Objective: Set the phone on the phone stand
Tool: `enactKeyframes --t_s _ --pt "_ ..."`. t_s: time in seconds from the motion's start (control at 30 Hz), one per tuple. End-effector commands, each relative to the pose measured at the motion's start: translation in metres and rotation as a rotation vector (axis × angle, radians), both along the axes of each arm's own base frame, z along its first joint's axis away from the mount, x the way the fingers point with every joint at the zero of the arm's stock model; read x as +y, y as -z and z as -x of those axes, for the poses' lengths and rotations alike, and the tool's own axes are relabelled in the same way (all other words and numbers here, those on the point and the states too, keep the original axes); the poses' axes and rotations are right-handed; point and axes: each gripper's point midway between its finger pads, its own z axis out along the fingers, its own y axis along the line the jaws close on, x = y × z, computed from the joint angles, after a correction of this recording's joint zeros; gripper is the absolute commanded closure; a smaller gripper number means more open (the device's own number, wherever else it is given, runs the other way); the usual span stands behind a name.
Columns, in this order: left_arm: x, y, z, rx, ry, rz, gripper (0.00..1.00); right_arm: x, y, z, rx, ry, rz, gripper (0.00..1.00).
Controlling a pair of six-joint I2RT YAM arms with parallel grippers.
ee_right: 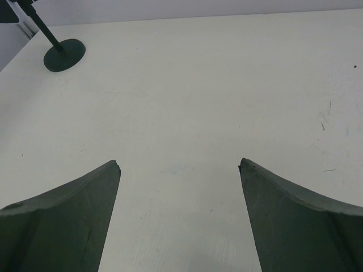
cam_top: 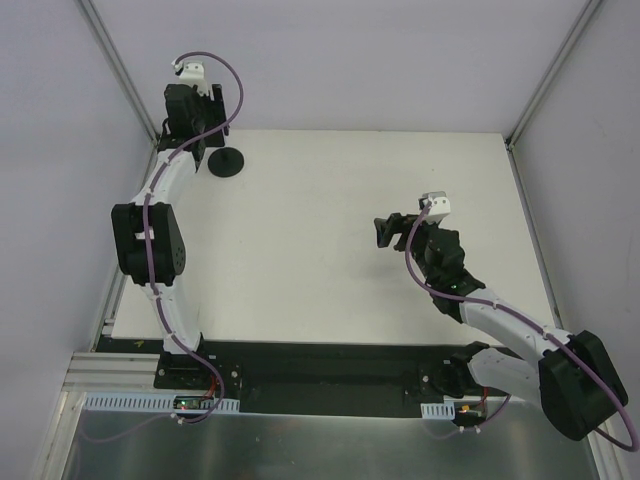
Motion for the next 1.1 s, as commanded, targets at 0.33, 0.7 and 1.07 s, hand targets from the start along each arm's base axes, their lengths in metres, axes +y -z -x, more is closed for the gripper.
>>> enactKeyframes --t_s 0.33,0.7,1.07 --pt "0.029 -0.068 -0.028 -0.190 -0.144 0.049 1.00 0.004 -0.025 -0.008 -0.062 -0.005 -0.053 0.11" --pt "0.027 -0.071 -0.017 -0.175 -0.169 0.106 0.16 0.005 -0.024 -0.009 -0.060 -0.010 -0.052 0.11" --pt "0.035 -0.105 0.055 -0.218 -0.259 0.230 0.01 0.001 -0.023 -0.010 -0.051 0.013 -0.045 0.11"
